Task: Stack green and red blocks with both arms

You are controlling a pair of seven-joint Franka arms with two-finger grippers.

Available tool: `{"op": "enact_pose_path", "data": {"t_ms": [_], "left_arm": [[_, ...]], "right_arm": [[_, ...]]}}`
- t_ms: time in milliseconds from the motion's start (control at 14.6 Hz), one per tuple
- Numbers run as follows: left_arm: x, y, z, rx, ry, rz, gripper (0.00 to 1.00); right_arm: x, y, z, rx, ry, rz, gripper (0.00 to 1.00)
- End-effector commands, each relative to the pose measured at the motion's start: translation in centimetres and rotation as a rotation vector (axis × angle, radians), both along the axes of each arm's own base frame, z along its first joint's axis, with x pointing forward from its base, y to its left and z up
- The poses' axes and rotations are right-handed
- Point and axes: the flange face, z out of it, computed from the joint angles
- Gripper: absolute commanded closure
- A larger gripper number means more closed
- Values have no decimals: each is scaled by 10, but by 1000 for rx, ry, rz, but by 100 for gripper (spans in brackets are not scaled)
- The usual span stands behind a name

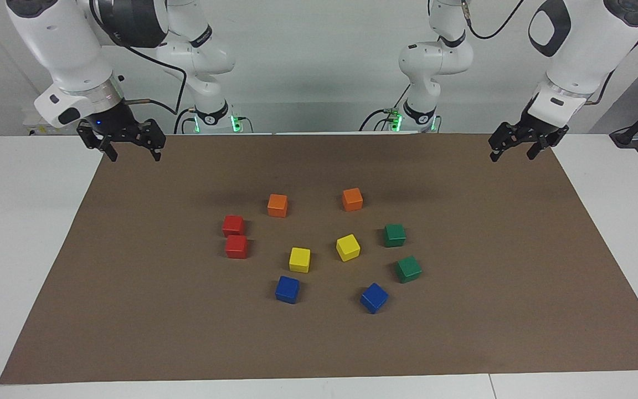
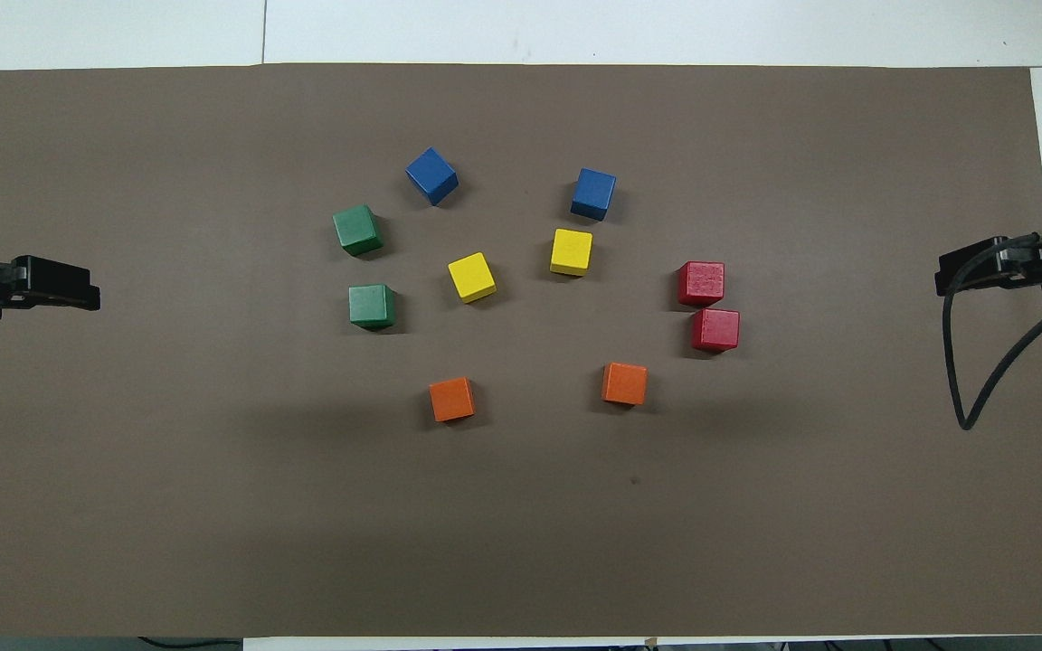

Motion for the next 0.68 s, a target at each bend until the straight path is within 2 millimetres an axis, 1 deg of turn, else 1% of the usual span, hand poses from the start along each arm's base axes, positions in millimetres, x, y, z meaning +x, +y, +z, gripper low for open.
{"op": "enact_pose_path", "data": {"t_ms": [0, 341, 478, 614], "left_arm": [[-7, 2, 7, -15, 3, -10, 0], [-6, 4, 6, -16, -12, 10, 0], [-8, 4, 0, -15, 4, -7, 0], [-11, -2, -3, -15, 11, -4, 0]], "right_arm": [[-3, -1, 1, 7, 16, 11, 0], [-3, -1, 1, 7, 17, 11, 0], [-3, -1, 1, 7, 17, 9, 0], [-3, -1, 1, 7, 17, 11, 0]]}}
